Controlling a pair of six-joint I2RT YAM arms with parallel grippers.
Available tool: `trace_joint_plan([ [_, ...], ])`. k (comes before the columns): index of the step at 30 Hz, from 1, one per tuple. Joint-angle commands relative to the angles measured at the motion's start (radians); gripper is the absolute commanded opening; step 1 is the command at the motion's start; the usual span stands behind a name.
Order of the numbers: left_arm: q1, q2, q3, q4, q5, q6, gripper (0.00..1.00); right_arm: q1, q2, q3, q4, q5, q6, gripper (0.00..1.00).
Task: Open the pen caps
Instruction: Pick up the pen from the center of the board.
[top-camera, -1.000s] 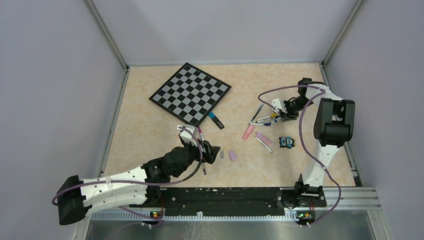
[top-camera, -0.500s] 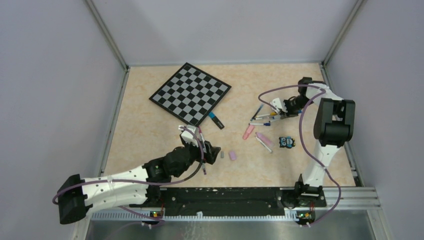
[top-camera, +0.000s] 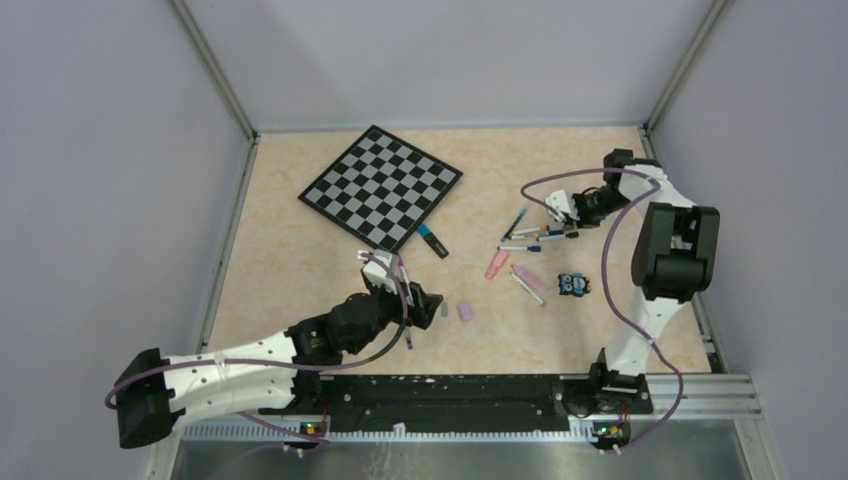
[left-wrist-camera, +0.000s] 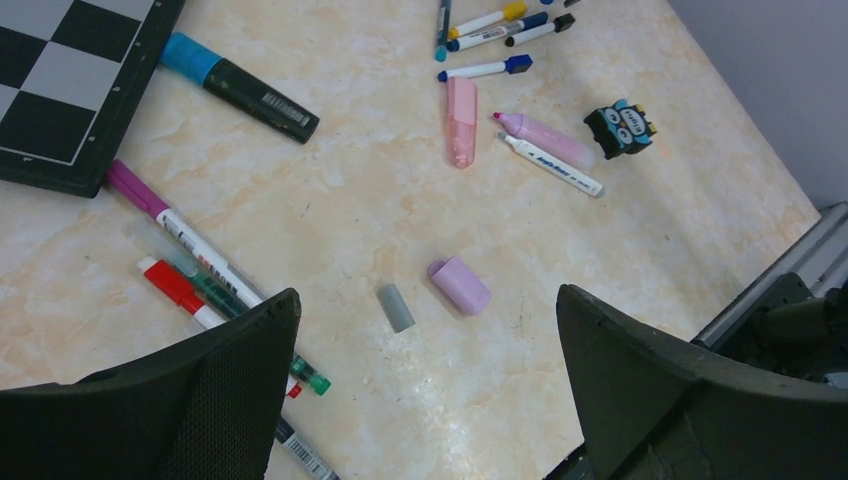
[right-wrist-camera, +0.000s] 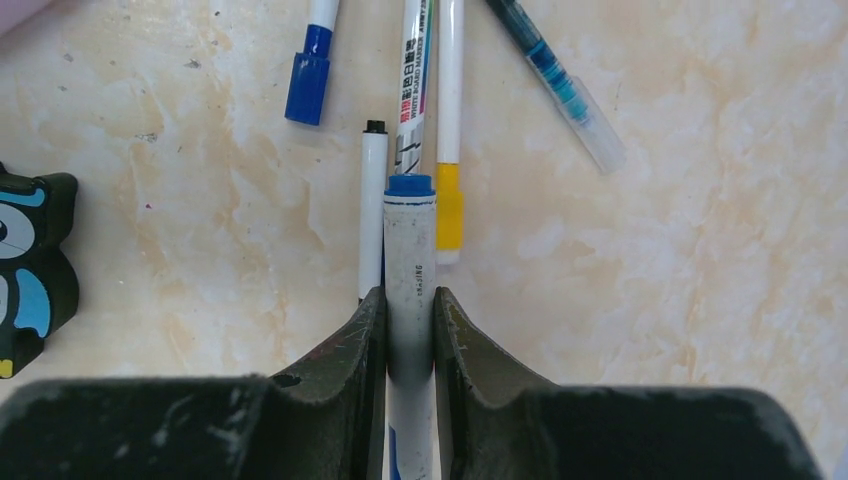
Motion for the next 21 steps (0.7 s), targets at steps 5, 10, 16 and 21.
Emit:
trace_joint_plan([
  [5, 0.003, -0.089, -0.1, 0.269, 0.082, -0.004, 0.99, -0.009, -0.223, -0.059, -0.053, -0.239, 0.155, 0.0],
  [10, 0.004, -0.108, -0.154, 0.434, 0.139, 0.004, 0.99, -0.001, -0.404, -0.194, -0.046, -0.545, 0.539, 0.0],
  [16, 0.006, 0.015, -0.083, 0.519, 0.231, 0.029, 0.99, 0.02, -0.774, -0.559, 0.642, -0.619, 1.575, 0.0],
  [21, 0.007, 0.176, 0.004, 0.596, 0.297, 0.035, 0.99, 0.021, -0.875, -0.715, 1.043, -0.477, 2.141, 0.0],
])
